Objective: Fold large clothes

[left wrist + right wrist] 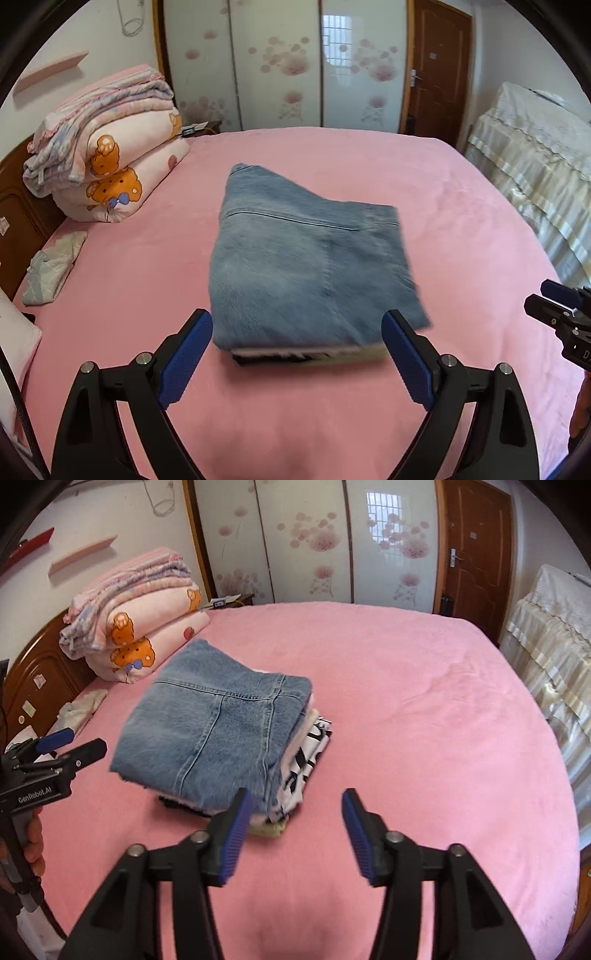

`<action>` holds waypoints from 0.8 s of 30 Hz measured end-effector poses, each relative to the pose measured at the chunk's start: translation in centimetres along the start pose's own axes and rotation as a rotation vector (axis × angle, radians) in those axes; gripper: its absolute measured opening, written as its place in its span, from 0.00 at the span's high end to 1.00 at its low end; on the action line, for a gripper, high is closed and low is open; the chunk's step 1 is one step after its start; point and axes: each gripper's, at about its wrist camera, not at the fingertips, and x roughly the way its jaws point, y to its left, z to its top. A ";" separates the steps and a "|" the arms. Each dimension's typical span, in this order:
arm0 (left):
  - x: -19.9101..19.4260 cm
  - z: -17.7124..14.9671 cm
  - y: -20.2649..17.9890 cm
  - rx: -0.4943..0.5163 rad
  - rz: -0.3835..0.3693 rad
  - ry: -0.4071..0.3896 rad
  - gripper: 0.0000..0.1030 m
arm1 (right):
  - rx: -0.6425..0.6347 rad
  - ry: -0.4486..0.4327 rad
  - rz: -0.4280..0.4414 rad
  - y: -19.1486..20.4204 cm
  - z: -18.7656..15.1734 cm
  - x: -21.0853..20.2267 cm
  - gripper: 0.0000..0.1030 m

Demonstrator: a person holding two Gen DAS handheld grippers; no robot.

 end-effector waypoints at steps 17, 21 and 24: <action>-15.4 -9.7 -9.7 0.055 -0.060 -0.013 0.01 | 0.031 0.031 -0.135 -4.4 -11.0 -14.4 0.30; -17.4 -13.2 -11.4 0.025 -0.080 -0.024 0.01 | 0.042 0.051 -0.165 -5.1 -14.7 -15.6 0.30; -18.3 -16.9 -13.4 0.019 -0.012 -0.032 0.01 | 0.080 0.063 -0.161 -6.0 -17.6 -16.0 0.30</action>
